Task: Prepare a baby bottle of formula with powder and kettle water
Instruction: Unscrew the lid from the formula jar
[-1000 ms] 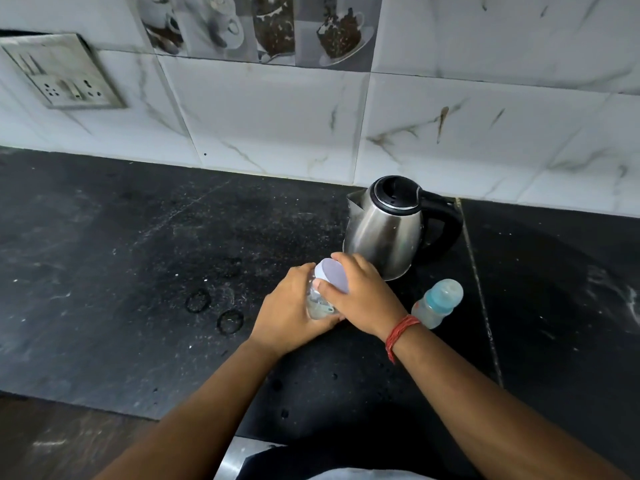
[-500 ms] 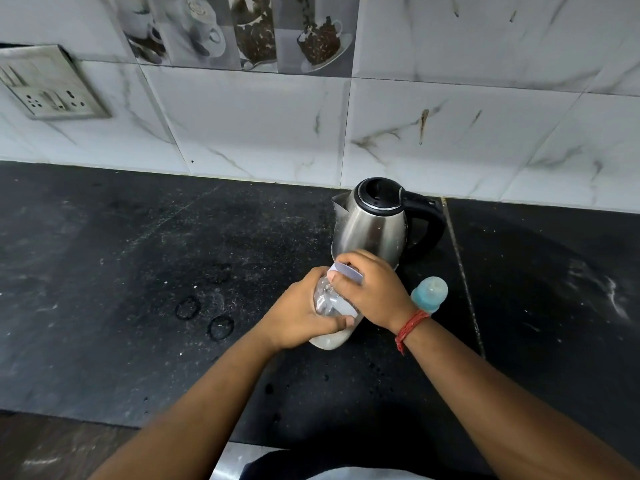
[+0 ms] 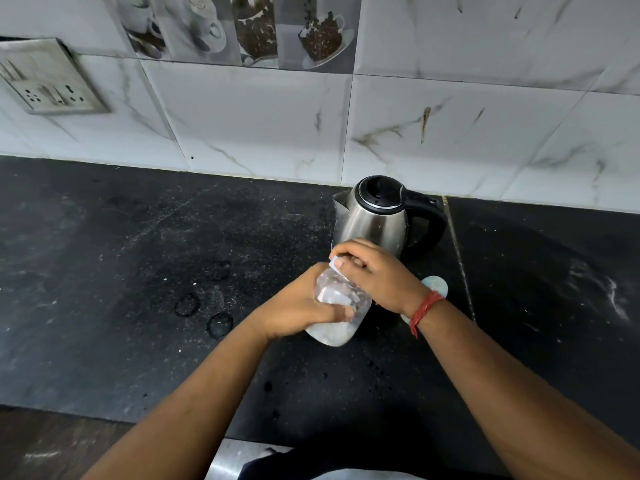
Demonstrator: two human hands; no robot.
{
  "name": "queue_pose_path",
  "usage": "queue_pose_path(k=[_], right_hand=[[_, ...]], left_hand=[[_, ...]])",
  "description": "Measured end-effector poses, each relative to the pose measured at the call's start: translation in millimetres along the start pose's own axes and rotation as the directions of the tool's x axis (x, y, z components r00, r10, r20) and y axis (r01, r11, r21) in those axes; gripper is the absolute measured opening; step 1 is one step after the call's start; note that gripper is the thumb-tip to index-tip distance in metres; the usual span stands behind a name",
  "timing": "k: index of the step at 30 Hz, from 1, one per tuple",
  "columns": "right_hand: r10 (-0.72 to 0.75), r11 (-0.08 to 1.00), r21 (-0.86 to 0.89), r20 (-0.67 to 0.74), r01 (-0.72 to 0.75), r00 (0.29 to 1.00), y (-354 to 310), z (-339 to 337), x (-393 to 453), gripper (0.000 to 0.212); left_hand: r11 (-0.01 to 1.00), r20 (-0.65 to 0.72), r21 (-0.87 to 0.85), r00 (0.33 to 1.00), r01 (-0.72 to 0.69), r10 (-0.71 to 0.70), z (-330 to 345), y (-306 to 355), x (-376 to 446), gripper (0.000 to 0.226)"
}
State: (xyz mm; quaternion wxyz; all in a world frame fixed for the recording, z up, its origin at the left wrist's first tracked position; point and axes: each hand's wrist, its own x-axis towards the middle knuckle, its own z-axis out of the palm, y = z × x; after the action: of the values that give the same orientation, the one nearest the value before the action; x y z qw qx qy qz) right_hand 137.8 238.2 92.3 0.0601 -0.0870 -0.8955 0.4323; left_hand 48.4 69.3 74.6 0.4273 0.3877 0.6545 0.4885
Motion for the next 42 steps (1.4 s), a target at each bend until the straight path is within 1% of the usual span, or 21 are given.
queue_pose_path(k=[2, 4, 7, 11, 13, 15, 17, 20, 22, 24, 26, 30, 31, 33, 34, 35, 36, 37, 38, 41, 42], right_hand=[[0.158, 0.967, -0.211, 0.06, -0.142, 0.986, -4.4, -2.4, 5.1, 0.061], [0.253, 0.917, -0.323, 0.02, -0.234, 0.967, -11.5, -1.4, 8.5, 0.065], [0.198, 0.912, -0.346, -0.096, -0.219, 0.976, -18.6, 1.6, 12.8, 0.066], [0.08, 0.959, -0.259, -0.153, -0.118, 0.985, -13.3, 1.7, 13.1, 0.058], [0.024, 0.966, -0.249, -0.151, -0.061, 0.988, -9.7, 2.0, 12.7, 0.055], [-0.054, 0.979, -0.204, -0.139, 0.025, 0.989, -8.1, 1.1, 12.6, 0.051], [-0.17, 0.985, -0.055, -0.07, 0.166, 0.983, -10.5, -3.1, 12.2, 0.044], [-0.322, 0.942, 0.121, 0.071, 0.312, 0.944, -23.3, -14.9, 15.6, 0.042], [-0.33, 0.943, 0.103, 0.163, 0.316, 0.93, -32.1, -24.3, 20.8, 0.043], [-0.269, 0.959, -0.009, 0.267, 0.282, 0.925, -33.3, -33.2, 26.0, 0.046], [-0.155, 0.963, -0.161, 0.322, 0.215, 0.934, -31.4, -39.1, 27.4, 0.053], [0.067, 0.939, -0.345, 0.216, 0.012, 0.974, -35.0, -35.9, 24.1, 0.079], [0.085, 0.935, -0.356, 0.201, -0.008, 0.976, -33.9, -32.7, 23.5, 0.075], [0.079, 0.972, -0.235, 0.211, -0.028, 0.974, -31.5, -27.3, 20.7, 0.05], [0.069, 0.994, -0.097, 0.245, -0.047, 0.967, -31.0, -27.5, 18.9, 0.049], [0.046, 0.996, 0.065, 0.281, -0.066, 0.959, -30.5, -28.7, 17.1, 0.057], [0.025, 0.982, 0.172, 0.297, -0.079, 0.955, -31.2, -29.9, 14.9, 0.065], [0.021, 0.975, 0.206, 0.28, -0.082, 0.96, -32.6, -29.2, 13.9, 0.067], [0.046, 0.983, 0.159, 0.244, -0.087, 0.969, -32.9, -26.6, 14.4, 0.064], [0.123, 0.966, -0.243, 0.142, -0.086, 0.982, -32.6, -21.3, 17.3, 0.059], [0.128, 0.958, -0.273, 0.137, -0.087, 0.982, -33.2, -21.1, 16.7, 0.056]], left_hand=[[0.974, -0.162, 0.227, 0.986, 0.009, 0.029, 6.2, 3.6, 1.9, 0.066], [0.963, -0.277, 0.269, 0.957, -0.009, 0.086, 11.6, 3.1, 3.4, 0.066], [0.966, -0.322, 0.257, 0.945, 0.021, 0.065, 7.2, 0.2, 6.1, 0.072], [0.964, -0.24, 0.264, 0.971, 0.039, 0.026, -8.3, 0.7, 8.9, 0.082], [0.983, -0.174, 0.182, 0.985, 0.023, 0.009, -14.6, 1.1, 9.7, 0.085], [0.996, -0.104, 0.085, 0.994, -0.017, 0.025, -19.2, -1.5, 9.5, 0.08], [0.995, 0.001, -0.097, 1.0, -0.025, 0.025, -18.2, -1.6, 5.5, 0.074], [0.906, 0.171, -0.422, 0.985, 0.045, 0.031, -10.2, -3.4, -5.5, 0.076], [0.872, 0.215, -0.484, 0.976, 0.074, 0.036, -8.3, -4.1, -9.4, 0.079], [0.903, 0.141, -0.426, 0.99, 0.051, 0.01, -12.9, -1.2, -9.0, 0.086], [0.958, 0.027, -0.285, 0.999, 0.024, -0.017, -20.0, -2.3, -5.5, 0.086], [0.993, -0.125, -0.116, 0.991, 0.026, -0.04, -28.3, -13.2, -2.8, 0.095], [0.995, -0.137, -0.096, 0.99, 0.03, -0.043, -28.6, -14.6, -2.7, 0.097], [0.996, -0.145, -0.077, 0.988, 0.04, -0.05, -28.8, -16.5, -2.4, 0.098], [0.996, -0.144, -0.076, 0.988, 0.042, -0.053, -28.5, -16.6, -2.6, 0.099], [0.996, -0.141, -0.072, 0.989, 0.043, -0.053, -28.4, -15.8, -3.1, 0.1], [0.997, -0.139, -0.065, 0.989, 0.044, -0.052, -27.9, -15.0, -3.2, 0.101], [0.998, -0.138, -0.054, 0.989, 0.043, -0.051, -27.0, -13.6, -3.6, 0.101], [0.998, -0.14, -0.045, 0.989, 0.043, -0.049, -26.2, -12.6, -3.3, 0.1], [0.999, -0.146, -0.026, 0.989, 0.031, -0.034, -24.9, -11.1, -1.3, 0.093], [0.999, -0.144, -0.013, 0.989, 0.029, -0.03, -24.9, -11.5, -0.7, 0.093]])
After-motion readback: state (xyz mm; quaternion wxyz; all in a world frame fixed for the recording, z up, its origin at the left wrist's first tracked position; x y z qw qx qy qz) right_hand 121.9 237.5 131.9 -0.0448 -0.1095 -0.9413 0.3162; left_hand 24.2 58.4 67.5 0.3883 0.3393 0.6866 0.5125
